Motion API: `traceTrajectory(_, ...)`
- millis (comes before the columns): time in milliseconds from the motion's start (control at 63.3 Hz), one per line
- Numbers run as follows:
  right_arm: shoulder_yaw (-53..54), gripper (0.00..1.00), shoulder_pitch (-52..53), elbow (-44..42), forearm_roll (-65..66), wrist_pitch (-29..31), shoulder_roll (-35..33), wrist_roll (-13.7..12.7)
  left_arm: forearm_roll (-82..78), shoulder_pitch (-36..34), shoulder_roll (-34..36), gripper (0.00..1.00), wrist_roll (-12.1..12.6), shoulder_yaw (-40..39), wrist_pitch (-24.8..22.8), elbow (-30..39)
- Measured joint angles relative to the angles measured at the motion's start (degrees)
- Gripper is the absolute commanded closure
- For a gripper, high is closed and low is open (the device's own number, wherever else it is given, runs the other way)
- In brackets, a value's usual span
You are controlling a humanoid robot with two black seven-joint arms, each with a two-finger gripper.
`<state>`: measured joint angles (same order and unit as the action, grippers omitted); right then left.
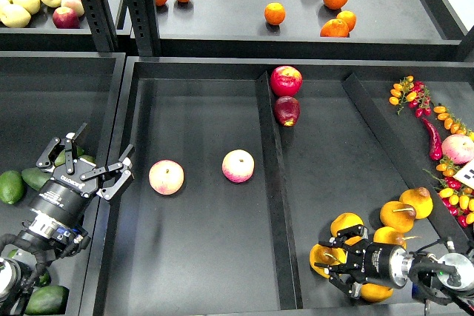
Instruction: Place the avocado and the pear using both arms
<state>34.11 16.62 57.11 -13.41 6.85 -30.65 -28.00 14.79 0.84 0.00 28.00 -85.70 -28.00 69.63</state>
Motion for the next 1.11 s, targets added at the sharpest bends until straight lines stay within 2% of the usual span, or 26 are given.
traceTrajectory(126, 0.07, 0.56, -0.01, -0.72, 0.20, 0.00, 0.14, 0.00, -0.29, 0.05, 0.00, 0.01, 0.00, 0.00, 0.00, -0.05)
traceTrajectory(205, 0.13, 0.48, -0.01, -1.00, 0.22, -0.06, 0.19, 0.00, -0.42, 0.05, 0.00, 0.01, 0.00, 0.00, 0.00, -0.22)
traceTrajectory(268, 0.21, 0.31, -0.01, -1.02, 0.22, -0.13, 0.21, 0.00, -0.45, 0.05, 0.00, 0.01, 0.00, 0.00, 0.00, -0.37)
traceTrajectory(284, 0.25, 0.18, -0.02, -0.99, 0.21, -0.20, 0.21, 0.01, -0.47, 0.05, 0.00, 0.01, 0.00, 0.01, 0.00, -0.39)
traceTrajectory(316, 0.31, 0.09, -0.04, -0.89, 0.18, -0.37, 0.22, 0.02, -0.49, 0.05, 0.00, 0.01, 0.00, 0.07, 0.00, -0.41)
traceTrajectory(332, 0.34, 0.00, -0.05, -0.82, 0.16, -0.47, 0.23, 0.02, -0.51, 0.05, 0.00, 0.01, 0.00, 0.12, 0.00, -0.43)
traceTrajectory(616, 1.82, 0.00, -0.10, 0.37, -0.84, -1.40, -0.40, 0.01, -0.64, 0.05, 0.00, 0.01, 0.00, 0.69, 0.00, -0.71)
traceTrajectory(932, 14.74, 0.00, 0.14, 4.46, -1.71, -1.95, 0.04, 0.00, -0.72, 0.04, 0.00, 0.01, 0.00, 0.86, 0.00, -0.77)
traceTrajectory(1105, 21.26, 0.00, 0.65, 6.95, -3.60, -4.44, 0.74, 0.00, -0.74, 0.04, 0.00, 0.01, 0.00, 0.96, 0.00, -0.81)
